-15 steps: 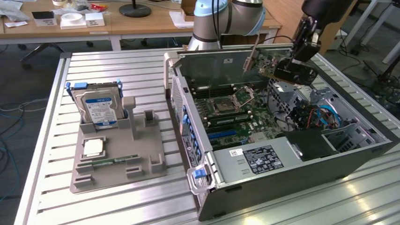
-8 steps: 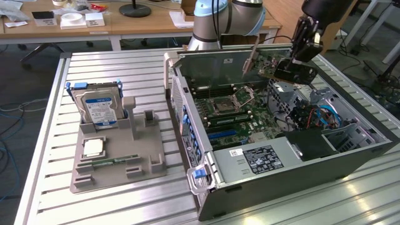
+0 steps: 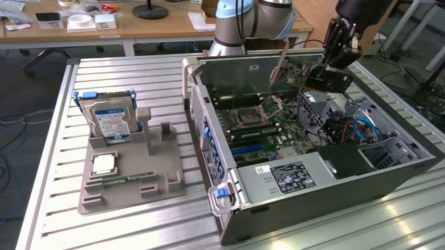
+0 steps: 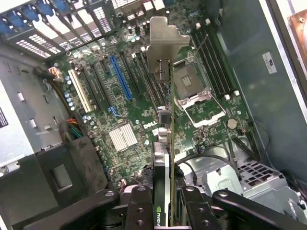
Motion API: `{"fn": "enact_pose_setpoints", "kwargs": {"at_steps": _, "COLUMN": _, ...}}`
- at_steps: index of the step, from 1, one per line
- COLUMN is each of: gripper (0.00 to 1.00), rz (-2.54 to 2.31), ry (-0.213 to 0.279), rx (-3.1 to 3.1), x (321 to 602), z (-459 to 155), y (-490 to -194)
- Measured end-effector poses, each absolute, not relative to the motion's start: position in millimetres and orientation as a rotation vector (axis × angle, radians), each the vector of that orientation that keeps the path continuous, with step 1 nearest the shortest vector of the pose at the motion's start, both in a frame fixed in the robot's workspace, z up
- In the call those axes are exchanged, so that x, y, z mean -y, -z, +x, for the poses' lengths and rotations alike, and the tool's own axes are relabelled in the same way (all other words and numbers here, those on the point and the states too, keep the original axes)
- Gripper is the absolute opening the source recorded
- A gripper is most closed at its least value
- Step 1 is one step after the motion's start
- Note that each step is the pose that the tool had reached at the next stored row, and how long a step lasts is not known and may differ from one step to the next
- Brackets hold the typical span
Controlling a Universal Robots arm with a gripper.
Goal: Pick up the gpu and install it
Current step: 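Insert the gpu into the slot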
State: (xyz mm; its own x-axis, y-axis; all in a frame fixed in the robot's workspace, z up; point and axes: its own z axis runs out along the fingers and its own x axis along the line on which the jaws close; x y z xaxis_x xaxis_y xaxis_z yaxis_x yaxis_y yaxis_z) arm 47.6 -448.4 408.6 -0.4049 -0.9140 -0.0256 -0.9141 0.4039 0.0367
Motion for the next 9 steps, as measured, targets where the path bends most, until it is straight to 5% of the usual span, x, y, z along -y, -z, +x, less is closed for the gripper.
{"fn": "enact_pose_setpoints", "kwargs": {"at_steps": 9, "gripper": 0.27, "rz": -1.793, "ry": -0.070, "rx": -2.579, "x": 448.3, "z": 47.6, "y": -408.6}}
